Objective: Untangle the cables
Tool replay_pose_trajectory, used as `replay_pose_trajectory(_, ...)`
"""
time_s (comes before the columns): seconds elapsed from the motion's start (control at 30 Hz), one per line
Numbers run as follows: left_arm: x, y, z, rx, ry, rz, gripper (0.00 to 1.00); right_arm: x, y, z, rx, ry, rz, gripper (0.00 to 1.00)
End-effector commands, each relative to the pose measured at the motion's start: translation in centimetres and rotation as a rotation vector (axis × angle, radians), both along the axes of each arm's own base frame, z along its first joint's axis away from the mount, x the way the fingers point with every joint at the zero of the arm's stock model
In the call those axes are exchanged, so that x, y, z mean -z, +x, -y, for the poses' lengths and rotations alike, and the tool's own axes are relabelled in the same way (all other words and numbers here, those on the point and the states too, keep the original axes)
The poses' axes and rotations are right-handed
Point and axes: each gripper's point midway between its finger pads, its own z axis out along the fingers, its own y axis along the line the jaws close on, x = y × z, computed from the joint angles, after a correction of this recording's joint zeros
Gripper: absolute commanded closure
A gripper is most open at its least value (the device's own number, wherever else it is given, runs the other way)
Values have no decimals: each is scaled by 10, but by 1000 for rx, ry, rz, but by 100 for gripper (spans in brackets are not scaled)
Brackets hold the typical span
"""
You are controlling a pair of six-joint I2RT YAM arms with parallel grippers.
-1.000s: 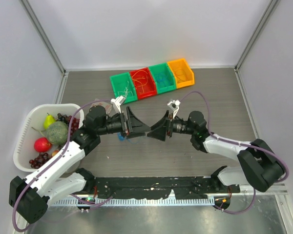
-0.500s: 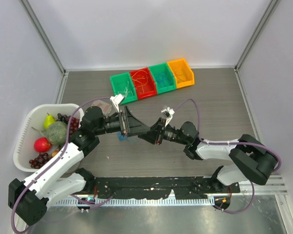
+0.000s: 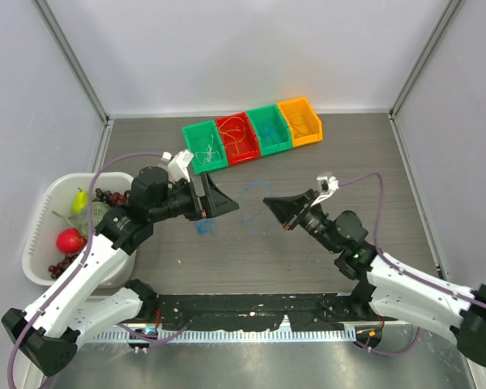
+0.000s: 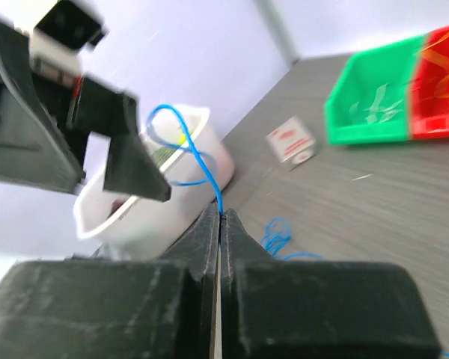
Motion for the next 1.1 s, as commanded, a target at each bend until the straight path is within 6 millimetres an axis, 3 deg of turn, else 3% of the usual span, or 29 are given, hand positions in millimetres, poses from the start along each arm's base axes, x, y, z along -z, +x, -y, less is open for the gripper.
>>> replay_pose_trajectory(0.0,42,23,-70,-292,381,26,0,14,32,55,339,-189,-112,99)
replay_pose_trajectory(0.13,31,28,-91,-425,347,100,0,22,45,68,435,-271,-197,99)
replay_pose_trajectory(0.27,15,23,-87,-422,245,153,0,38,51,46,304,-248,-326,99)
replay_pose_trajectory(0.33,16,20,-86,-413,233,146,0,41,61,39,246,-209,-396,99)
replay_pose_trajectory(0.37,18,18,-85,-404,232,138,0,49,75,48,285,-212,-445,99)
replay_pose_trajectory(0.4,21,17,-85,-402,236,129,0,51,70,40,215,-183,-503,99)
replay_pose_trajectory(0.43,25,14,-81,-375,229,111,0,58,80,48,232,-178,-556,99)
replay_pose_trajectory(0.53,37,9,-72,-334,210,68,0,78,80,57,203,-152,-703,99)
replay_pose_trajectory(0.63,46,9,-64,-318,171,43,0,123,80,84,260,-224,-842,99)
replay_pose_trajectory(0.73,47,12,-54,-298,124,42,0,147,80,95,184,-137,-970,99)
replay_pose_trajectory(0.83,49,14,-45,-264,122,24,0,154,97,114,217,-142,-960,99)
replay_pose_trajectory(0.93,55,13,-41,-232,146,2,0,180,112,145,359,-235,-989,99)
replay_pose_trajectory(1.03,57,13,-41,-232,143,0,0,204,121,165,396,-357,-997,98)
replay_pose_trajectory(1.07,58,12,-41,-232,139,3,0,211,122,168,382,-424,-1004,93)
